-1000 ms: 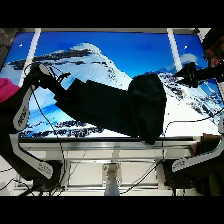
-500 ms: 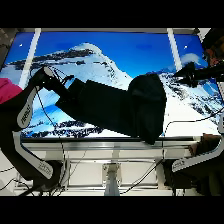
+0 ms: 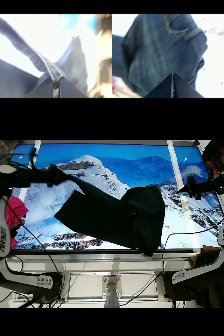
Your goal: Fold the clothes and pants, and hang the long-sleeved shirts on hangers.
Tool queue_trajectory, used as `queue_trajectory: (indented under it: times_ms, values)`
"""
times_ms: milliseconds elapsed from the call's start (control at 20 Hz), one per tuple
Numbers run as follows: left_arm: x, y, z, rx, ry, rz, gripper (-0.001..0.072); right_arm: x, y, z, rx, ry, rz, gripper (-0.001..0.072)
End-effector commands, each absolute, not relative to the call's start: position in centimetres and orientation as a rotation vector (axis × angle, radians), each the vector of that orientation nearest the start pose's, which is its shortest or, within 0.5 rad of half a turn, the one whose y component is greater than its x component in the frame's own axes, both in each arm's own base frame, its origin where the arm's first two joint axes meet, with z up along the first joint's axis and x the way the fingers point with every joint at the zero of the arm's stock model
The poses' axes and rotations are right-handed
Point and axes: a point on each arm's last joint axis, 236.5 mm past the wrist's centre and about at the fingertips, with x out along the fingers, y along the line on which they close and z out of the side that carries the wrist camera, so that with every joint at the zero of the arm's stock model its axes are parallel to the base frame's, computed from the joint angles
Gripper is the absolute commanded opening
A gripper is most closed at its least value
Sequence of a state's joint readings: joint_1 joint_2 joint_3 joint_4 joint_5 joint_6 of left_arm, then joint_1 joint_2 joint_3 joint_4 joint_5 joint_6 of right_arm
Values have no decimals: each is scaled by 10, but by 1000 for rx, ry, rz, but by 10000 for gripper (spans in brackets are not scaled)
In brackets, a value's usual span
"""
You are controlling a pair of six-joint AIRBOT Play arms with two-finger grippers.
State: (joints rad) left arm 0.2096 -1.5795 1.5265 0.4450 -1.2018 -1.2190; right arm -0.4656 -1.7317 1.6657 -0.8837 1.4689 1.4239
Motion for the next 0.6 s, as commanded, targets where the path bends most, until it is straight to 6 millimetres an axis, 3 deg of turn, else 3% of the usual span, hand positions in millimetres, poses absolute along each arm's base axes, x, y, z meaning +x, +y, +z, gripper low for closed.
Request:
queue_trajectory:
  times_ms: [0,100,200,350,450,550]
  values:
    - [510,-82,181,-853,730,-640,11,479,-82,25,731,1183,145,47]
    - [496,-91,153,-747,841,-640,11,482,-84,25,730,1171,138,58]
    - [480,-89,116,-611,973,-587,11,484,-85,25,733,1158,132,58]
    - [463,-58,65,-443,1154,-384,11,486,-81,28,747,1153,140,71]
    - [452,-33,45,-366,1243,-255,11,489,-73,26,739,1157,152,343]
    - [440,-16,33,-324,1309,-177,18,492,-58,18,731,1183,176,365]
